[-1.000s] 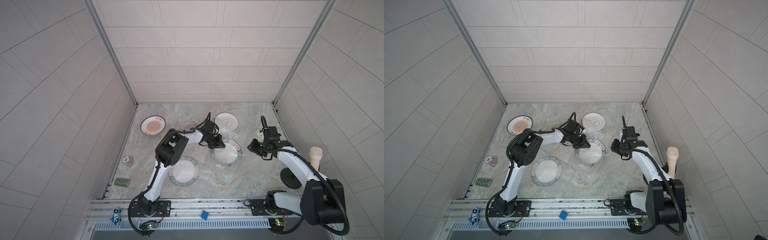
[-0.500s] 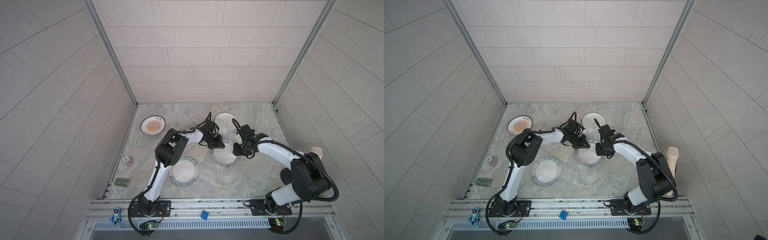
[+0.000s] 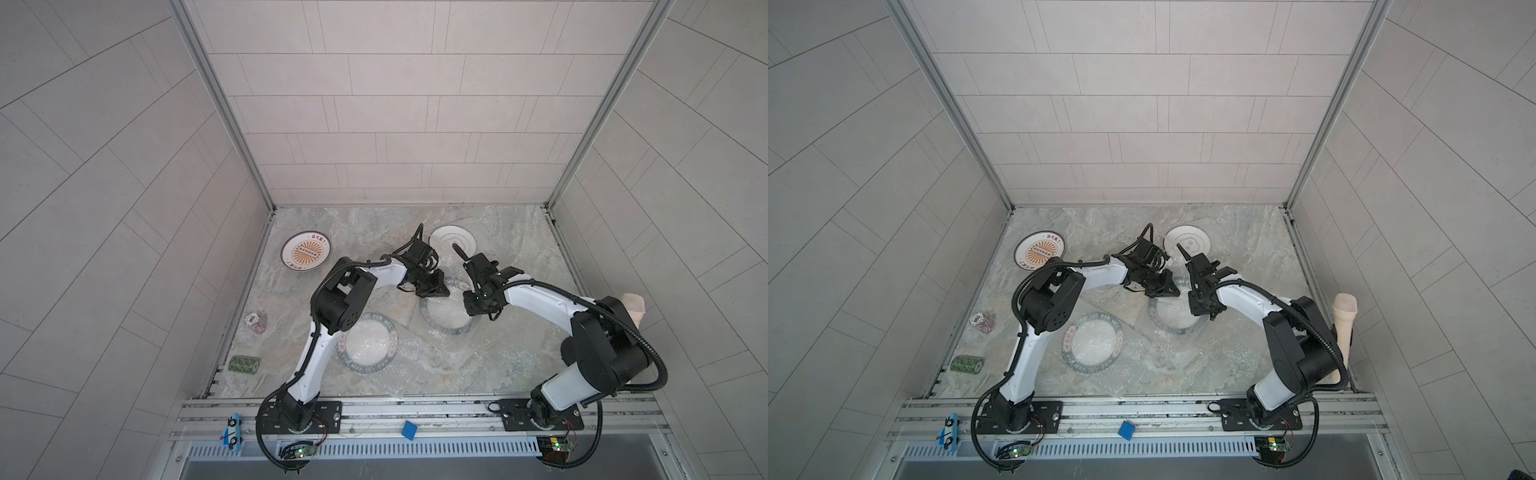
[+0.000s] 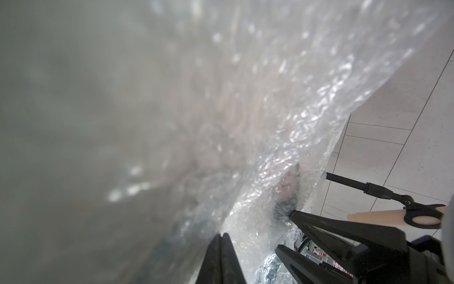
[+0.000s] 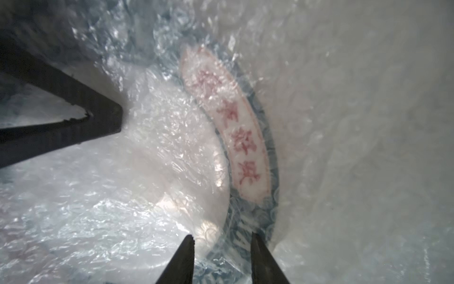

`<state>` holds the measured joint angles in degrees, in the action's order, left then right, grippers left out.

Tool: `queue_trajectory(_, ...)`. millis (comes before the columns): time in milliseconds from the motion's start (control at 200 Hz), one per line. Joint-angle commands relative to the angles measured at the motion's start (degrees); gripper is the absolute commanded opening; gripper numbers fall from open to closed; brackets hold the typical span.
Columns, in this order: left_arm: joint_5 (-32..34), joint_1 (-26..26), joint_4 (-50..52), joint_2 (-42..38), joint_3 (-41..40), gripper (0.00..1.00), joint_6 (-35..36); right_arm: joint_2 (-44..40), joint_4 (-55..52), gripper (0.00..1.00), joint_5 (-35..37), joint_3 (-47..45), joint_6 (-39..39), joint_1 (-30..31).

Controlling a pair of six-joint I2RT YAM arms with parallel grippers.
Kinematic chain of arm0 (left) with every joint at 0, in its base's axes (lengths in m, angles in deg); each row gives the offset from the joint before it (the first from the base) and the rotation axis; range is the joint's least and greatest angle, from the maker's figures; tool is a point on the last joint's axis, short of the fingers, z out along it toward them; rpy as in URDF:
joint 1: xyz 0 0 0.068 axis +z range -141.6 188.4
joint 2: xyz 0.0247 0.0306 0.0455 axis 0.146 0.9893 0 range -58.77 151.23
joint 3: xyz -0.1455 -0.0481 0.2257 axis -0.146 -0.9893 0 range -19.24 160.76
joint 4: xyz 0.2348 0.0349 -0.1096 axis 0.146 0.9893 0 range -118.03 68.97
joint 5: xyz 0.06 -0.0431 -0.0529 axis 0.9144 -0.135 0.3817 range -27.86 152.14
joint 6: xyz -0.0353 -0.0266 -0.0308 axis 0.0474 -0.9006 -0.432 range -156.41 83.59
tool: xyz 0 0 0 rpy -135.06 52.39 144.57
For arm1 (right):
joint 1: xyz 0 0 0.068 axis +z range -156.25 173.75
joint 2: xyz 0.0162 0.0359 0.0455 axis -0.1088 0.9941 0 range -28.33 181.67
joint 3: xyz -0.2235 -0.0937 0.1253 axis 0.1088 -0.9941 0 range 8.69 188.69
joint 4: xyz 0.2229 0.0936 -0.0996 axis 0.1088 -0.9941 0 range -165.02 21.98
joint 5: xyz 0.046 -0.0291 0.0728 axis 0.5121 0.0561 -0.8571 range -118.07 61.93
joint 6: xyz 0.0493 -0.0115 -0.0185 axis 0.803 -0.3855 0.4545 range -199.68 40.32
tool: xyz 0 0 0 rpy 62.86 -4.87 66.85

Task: Unpack dinner plates from bubble wrap
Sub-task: Unwrap the bubble wrap at the center of the board.

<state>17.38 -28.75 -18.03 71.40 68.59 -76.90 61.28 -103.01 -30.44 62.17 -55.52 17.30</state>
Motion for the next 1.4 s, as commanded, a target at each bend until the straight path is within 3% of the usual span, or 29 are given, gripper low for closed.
queue_trajectory(0, 5.02, 0.41, 8.08, 4.22, -2.23, 0.07, 0.59, 0.79, -3.77, 0.41, 1.94, -0.53, 0.05, 0.61)
queue_trajectory(125, 5.2, 0.68, 8.28, 4.39, -1.99, 0.07, 0.68, 1.23, -4.91, 0.41, -1.67, -1.27, 0.13, 0.83)
queue_trajectory(365, 5.42, 0.96, 8.87, 4.74, -1.26, 0.07, 0.94, 2.67, -6.23, 0.3, -1.42, -1.31, 1.46, 1.54)
queue_trajectory(801, 5.29, 1.48, 8.63, 5.8, -0.38, 0.07, 0.5, 4.48, -7.23, 0.0, 0.46, -0.54, 1.57, 3.61)
queue_trajectory(1086, 7.65, 2.41, 9.03, 5.97, -2.16, 0.07, 0.46, -1.38, -6.14, 0.0, -3.81, -0.22, 2.36, 3.09)
queue_trajectory(1276, 7.93, 2.74, 8.28, 5.76, -3.17, 0.07, 0.04, -5.29, -3.74, 0.0, -11.38, -2.56, 2.99, -0.99)
queue_trajectory(1396, 7.78, 2.88, 7.91, 6.13, -3.45, 0.07, -0.18, -7.2, -4.15, 0.0, -12.0, -3.09, 2.75, -2.5)
